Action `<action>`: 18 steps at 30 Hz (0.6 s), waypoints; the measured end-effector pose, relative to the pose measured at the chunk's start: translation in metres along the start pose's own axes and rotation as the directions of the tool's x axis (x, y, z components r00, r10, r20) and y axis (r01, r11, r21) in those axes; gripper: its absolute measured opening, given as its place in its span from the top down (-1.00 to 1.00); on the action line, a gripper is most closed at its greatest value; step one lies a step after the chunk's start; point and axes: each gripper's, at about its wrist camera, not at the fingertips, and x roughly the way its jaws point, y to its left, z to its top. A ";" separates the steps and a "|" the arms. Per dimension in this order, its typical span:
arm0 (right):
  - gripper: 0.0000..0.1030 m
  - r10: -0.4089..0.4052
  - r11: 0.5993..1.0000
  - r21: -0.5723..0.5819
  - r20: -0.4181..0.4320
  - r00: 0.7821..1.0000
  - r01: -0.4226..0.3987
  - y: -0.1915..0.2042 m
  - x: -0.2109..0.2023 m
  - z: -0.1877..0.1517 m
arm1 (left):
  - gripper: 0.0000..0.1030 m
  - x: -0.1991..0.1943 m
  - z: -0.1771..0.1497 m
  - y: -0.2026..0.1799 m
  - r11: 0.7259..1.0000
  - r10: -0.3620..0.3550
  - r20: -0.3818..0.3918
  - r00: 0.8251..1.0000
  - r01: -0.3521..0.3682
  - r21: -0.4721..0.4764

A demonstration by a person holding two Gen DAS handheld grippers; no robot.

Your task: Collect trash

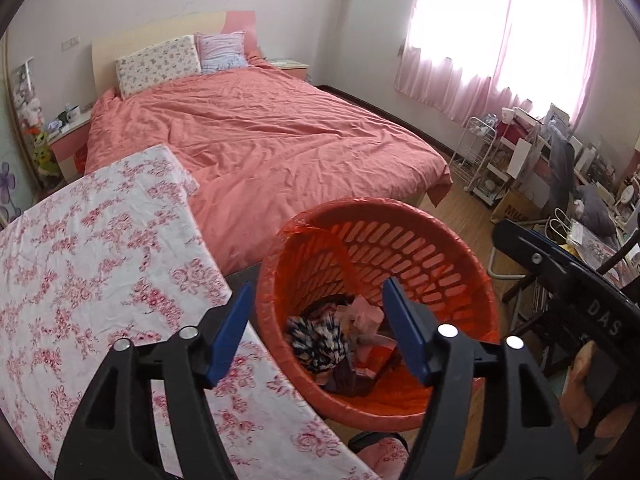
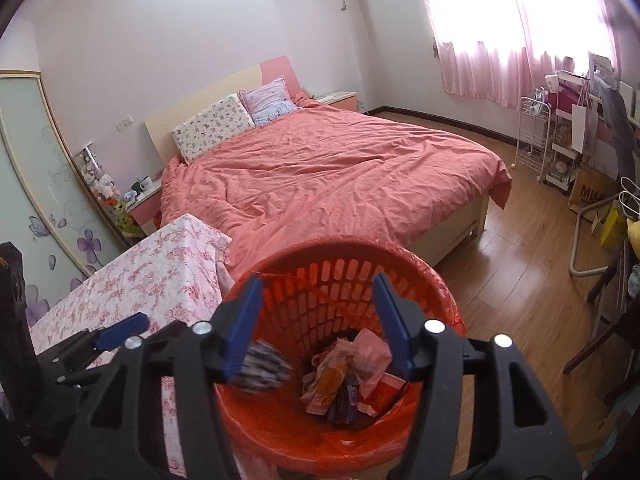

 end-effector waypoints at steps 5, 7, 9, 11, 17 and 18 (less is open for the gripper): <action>-0.41 -0.017 0.999 -0.030 0.027 0.999 0.018 0.015 -0.023 -0.013 | -0.44 -0.031 -0.014 0.017 0.998 0.056 0.031 0.998 -0.055 -0.026; -0.54 -0.025 0.998 -0.048 0.059 0.998 0.028 0.024 -0.042 -0.019 | -0.58 -0.051 -0.022 0.025 0.994 0.103 0.062 0.993 -0.100 -0.038; -0.67 -0.027 0.997 -0.064 0.089 0.996 0.033 0.033 -0.060 -0.024 | -0.68 -0.067 -0.028 0.036 0.990 0.133 0.086 0.987 -0.129 -0.055; -0.81 -0.039 0.996 -0.078 0.116 0.993 0.048 0.040 -0.076 -0.030 | -0.77 -0.090 -0.039 0.046 0.983 0.175 0.113 0.978 -0.168 -0.070; -0.92 -0.136 0.977 -0.132 0.210 0.968 0.166 0.073 -0.129 -0.056 | -0.92 -0.145 -0.076 0.068 0.947 0.319 0.164 0.934 -0.304 -0.107; -0.92 -0.159 0.972 -0.135 0.218 0.963 0.191 0.078 -0.135 -0.061 | -0.96 -0.151 -0.081 0.070 0.940 0.339 0.170 0.925 -0.323 -0.113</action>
